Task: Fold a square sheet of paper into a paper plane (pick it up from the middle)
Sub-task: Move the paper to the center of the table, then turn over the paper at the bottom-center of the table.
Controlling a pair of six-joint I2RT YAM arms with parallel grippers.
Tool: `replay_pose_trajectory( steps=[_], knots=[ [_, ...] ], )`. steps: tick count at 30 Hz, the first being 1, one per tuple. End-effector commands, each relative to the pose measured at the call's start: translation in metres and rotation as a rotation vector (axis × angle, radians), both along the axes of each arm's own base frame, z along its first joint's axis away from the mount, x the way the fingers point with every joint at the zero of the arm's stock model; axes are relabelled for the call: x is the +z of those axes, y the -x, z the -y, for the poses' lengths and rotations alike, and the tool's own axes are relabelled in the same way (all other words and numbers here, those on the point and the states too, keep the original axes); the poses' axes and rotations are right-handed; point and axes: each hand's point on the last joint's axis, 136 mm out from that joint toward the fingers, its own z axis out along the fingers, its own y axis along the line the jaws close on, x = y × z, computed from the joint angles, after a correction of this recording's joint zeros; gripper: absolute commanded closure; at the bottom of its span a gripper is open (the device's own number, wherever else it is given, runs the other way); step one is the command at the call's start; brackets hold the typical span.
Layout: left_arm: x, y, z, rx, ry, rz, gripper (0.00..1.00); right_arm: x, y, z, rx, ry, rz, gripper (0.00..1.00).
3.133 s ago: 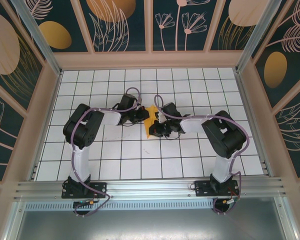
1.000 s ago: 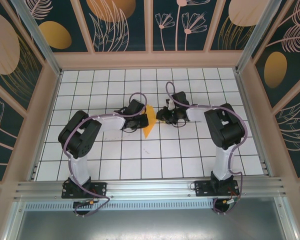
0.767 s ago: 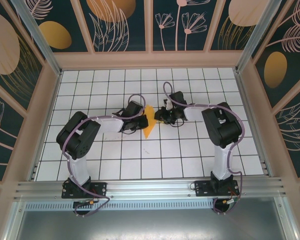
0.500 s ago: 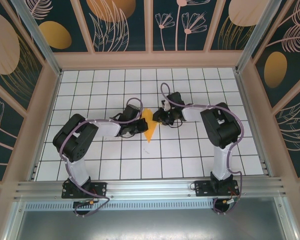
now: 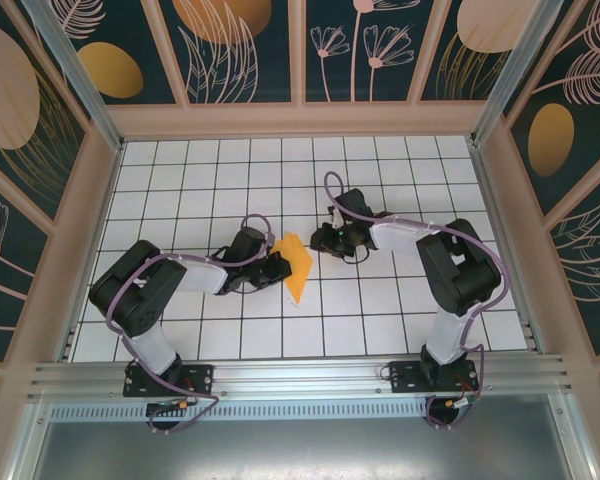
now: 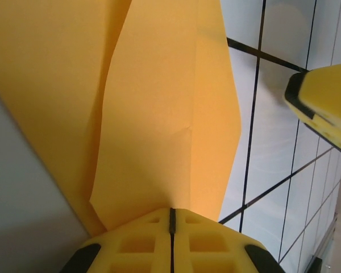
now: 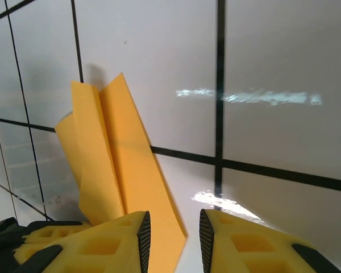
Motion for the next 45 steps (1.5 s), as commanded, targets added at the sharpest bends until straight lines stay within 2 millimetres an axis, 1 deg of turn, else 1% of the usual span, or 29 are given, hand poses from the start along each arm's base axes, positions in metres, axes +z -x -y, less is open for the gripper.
replay_pose_trajectory(
  steps=[1,3,6,7,10,12,14,17,19,22,25,28,32,35,38,39,40,42,43,45],
  knots=[
    [-0.001,0.01,0.006,-0.013,0.057,-0.039,0.91,-0.013,0.014,-0.012,0.037,0.013,-0.047,0.68],
    [-0.003,0.013,0.006,-0.019,0.058,-0.048,0.91,-0.017,0.016,-0.016,0.055,0.025,-0.049,0.68],
    [-0.003,0.015,0.004,-0.017,0.058,-0.046,0.91,-0.026,0.019,-0.014,0.055,0.1,-0.048,0.68],
    [-0.004,0.016,0.003,-0.017,0.051,-0.05,0.91,-0.027,0.021,-0.015,0.056,0.1,-0.047,0.68],
    [-0.006,0.018,0.0,-0.015,0.045,-0.054,0.91,-0.03,0.02,-0.01,0.041,0.141,-0.036,0.67],
    [-0.006,0.019,0.0,-0.014,0.045,-0.054,0.91,-0.029,0.022,-0.011,0.051,0.14,-0.037,0.67],
    [-0.008,0.02,-0.002,-0.01,0.039,-0.056,0.91,-0.029,0.027,-0.018,0.077,0.095,-0.054,0.67],
    [-0.009,0.019,-0.001,-0.013,0.042,-0.056,0.92,-0.026,0.04,-0.033,0.129,0.019,-0.08,0.69],
    [-0.008,0.02,-0.001,-0.013,0.05,-0.053,0.92,-0.022,0.045,-0.039,0.143,-0.018,-0.086,0.7],
    [-0.006,0.02,-0.001,-0.011,0.054,-0.049,0.92,-0.013,0.048,-0.042,0.148,-0.064,-0.082,0.72],
    [-0.003,0.018,0.001,-0.009,0.064,-0.044,0.92,-0.01,0.048,-0.041,0.146,-0.077,-0.082,0.72],
    [-0.001,0.017,0.002,-0.012,0.071,-0.04,0.92,-0.005,0.048,-0.043,0.139,-0.12,-0.092,0.7],
    [0.003,0.016,0.004,-0.006,0.098,-0.034,0.92,-0.003,0.052,-0.047,0.141,-0.155,-0.101,0.68],
    [0.008,0.016,0.007,0.001,0.136,-0.031,0.92,-0.003,0.056,-0.045,0.134,-0.167,-0.108,0.68],
    [0.01,0.018,0.007,0.01,0.161,-0.033,0.92,-0.003,0.054,-0.04,0.113,-0.156,-0.096,0.69],
    [0.01,0.018,0.006,0.01,0.162,-0.034,0.91,0.0,0.054,-0.039,0.108,-0.171,-0.094,0.7],
    [0.009,0.019,0.006,0.011,0.164,-0.035,0.91,0.007,0.054,-0.041,0.11,-0.227,-0.099,0.71],
    [0.011,0.02,0.007,0.015,0.18,-0.038,0.91,0.02,0.052,-0.041,0.083,-0.314,-0.097,0.7],
    [0.013,0.02,0.008,0.016,0.191,-0.038,0.91,0.023,0.05,-0.039,0.074,-0.311,-0.087,0.69],
    [0.015,0.02,0.008,0.018,0.205,-0.037,0.92,0.019,0.052,-0.036,0.08,-0.25,-0.086,0.68]
  ],
)
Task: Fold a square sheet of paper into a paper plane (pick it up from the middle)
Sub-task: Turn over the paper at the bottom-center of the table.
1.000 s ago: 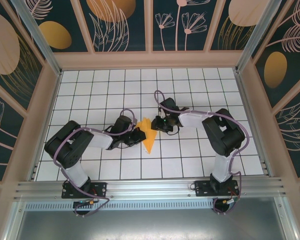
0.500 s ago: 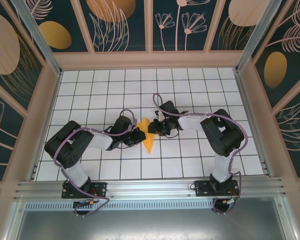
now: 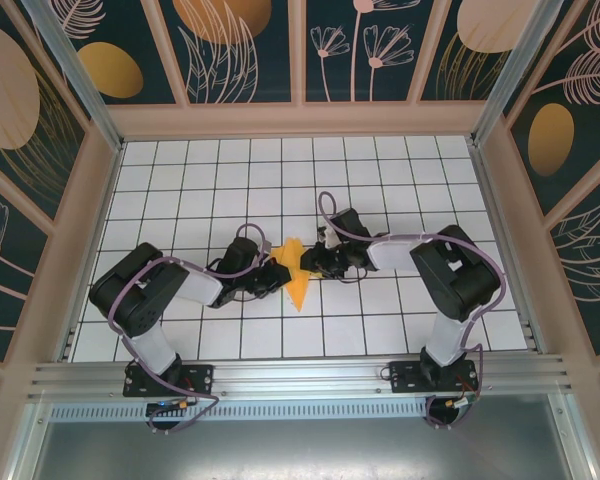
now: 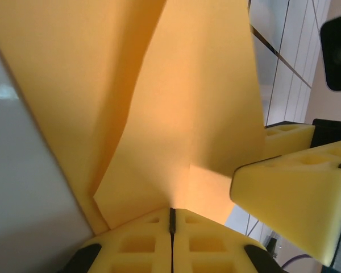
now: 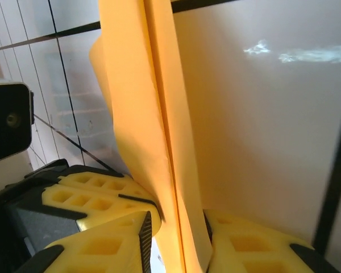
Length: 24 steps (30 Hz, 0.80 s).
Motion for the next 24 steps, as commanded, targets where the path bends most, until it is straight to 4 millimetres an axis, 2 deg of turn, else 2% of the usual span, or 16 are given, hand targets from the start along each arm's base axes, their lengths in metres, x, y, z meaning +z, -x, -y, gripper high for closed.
replay_pose_trajectory(
  steps=[1,10,16,17,19,24],
  knots=[
    [0.012,0.001,0.007,-0.006,0.062,0.015,0.91,0.023,-0.003,-0.008,0.009,-0.058,0.032,0.67],
    [0.019,0.0,0.01,-0.009,0.098,0.026,0.92,0.005,-0.002,-0.018,0.018,0.019,0.027,0.67],
    [0.009,0.005,0.003,0.005,0.067,0.003,0.94,-0.008,-0.004,-0.02,0.019,0.039,0.017,0.72],
    [0.006,0.006,0.001,0.014,0.056,-0.004,0.94,-0.009,-0.004,-0.02,0.022,0.038,0.019,0.73],
    [0.012,0.004,-0.002,0.032,0.052,0.014,0.95,-0.009,-0.006,-0.022,0.019,0.03,0.024,0.74],
    [0.012,0.005,-0.001,0.021,0.05,0.015,0.98,0.0,-0.007,-0.033,0.053,-0.04,0.036,0.73]
  ],
)
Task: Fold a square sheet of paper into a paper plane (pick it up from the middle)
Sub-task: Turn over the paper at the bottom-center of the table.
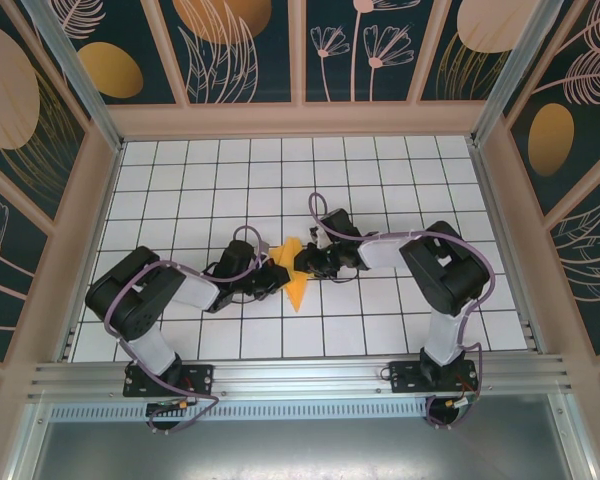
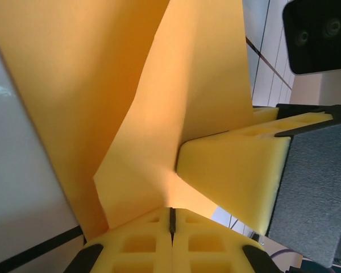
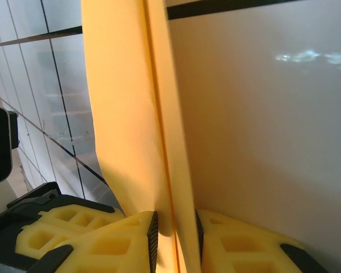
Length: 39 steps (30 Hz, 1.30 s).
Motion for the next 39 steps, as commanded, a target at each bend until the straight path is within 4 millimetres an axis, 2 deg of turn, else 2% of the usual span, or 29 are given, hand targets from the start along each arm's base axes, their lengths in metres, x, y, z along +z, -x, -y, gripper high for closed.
replay_pose_trajectory(
  steps=[1,5,11,13,15,17,21,25,29,31,33,39],
  knots=[
    [0.004,-0.001,0.0,0.003,0.002,0.017,0.98,0.011,-0.006,-0.016,0.034,-0.064,0.031,0.72],
    [0.0,0.0,-0.002,0.009,-0.012,0.008,0.98,0.008,-0.009,-0.019,0.043,-0.064,0.032,0.74],
    [0.01,-0.002,-0.001,0.01,0.004,0.034,0.96,0.004,-0.013,-0.014,0.036,-0.007,0.047,0.91],
    [0.018,-0.005,-0.002,0.023,0.006,0.06,0.89,0.011,-0.017,-0.009,0.037,0.019,0.083,0.95],
    [0.027,-0.01,-0.006,0.052,0.001,0.091,0.89,0.025,-0.018,-0.007,0.044,0.005,0.102,0.98],
    [0.039,-0.015,-0.011,0.096,0.005,0.127,0.84,0.038,-0.022,0.001,0.046,0.039,0.136,1.0],
    [0.052,-0.026,-0.027,0.161,-0.089,0.198,0.82,0.05,-0.037,0.055,-0.003,0.327,0.225,1.0],
    [0.059,-0.033,-0.053,0.243,-0.218,0.265,0.82,0.069,-0.046,0.11,-0.029,0.631,0.309,1.0],
    [0.071,-0.038,-0.075,0.325,-0.281,0.329,0.79,0.082,-0.055,0.151,-0.071,0.925,0.364,0.99],
    [0.074,-0.039,-0.083,0.358,-0.299,0.338,0.79,0.078,-0.055,0.152,-0.061,0.989,0.374,0.98],
    [0.075,-0.04,-0.086,0.374,-0.311,0.34,0.79,0.07,-0.052,0.144,-0.041,1.016,0.373,0.97],
    [0.076,-0.037,-0.1,0.429,-0.331,0.342,0.78,0.039,-0.035,0.099,0.077,1.052,0.381,0.95]
  ],
)
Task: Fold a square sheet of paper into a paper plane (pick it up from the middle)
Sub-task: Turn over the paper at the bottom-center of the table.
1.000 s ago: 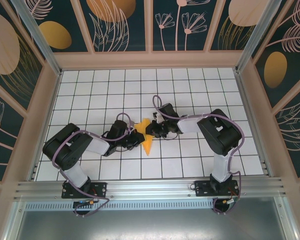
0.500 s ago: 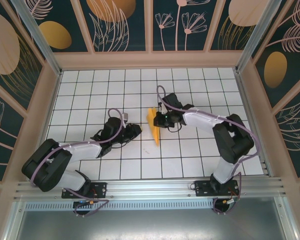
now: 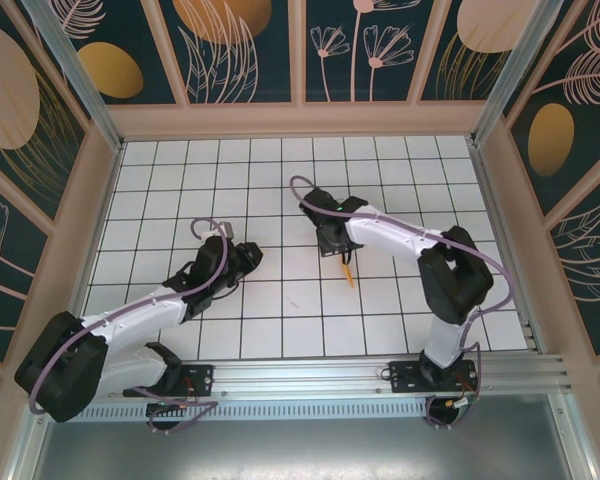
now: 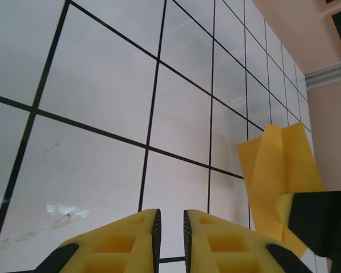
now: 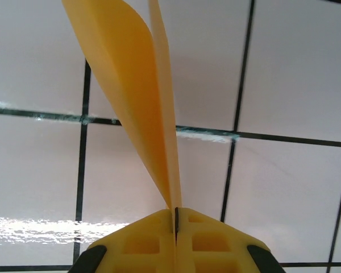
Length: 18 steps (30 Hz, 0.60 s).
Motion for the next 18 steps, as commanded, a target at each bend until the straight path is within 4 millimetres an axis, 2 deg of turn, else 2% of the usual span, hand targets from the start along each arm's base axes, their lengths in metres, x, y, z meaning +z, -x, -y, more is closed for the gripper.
replay_pose_trajectory(
  steps=[1,4,11,18],
  knots=[
    [-0.004,0.003,-0.016,0.054,-0.046,0.005,0.78,-0.011,0.011,-0.011,0.038,0.102,-0.018,0.94],
    [-0.003,0.006,-0.022,0.075,-0.047,0.009,0.77,-0.028,0.02,-0.035,0.072,0.088,-0.052,0.93],
    [-0.001,0.01,-0.028,0.093,-0.038,0.015,0.76,-0.044,0.039,-0.086,0.12,-0.003,-0.112,0.81],
    [-0.005,0.011,-0.018,0.044,-0.029,-0.001,0.76,-0.035,0.044,-0.102,0.125,-0.095,-0.128,0.7]
  ],
)
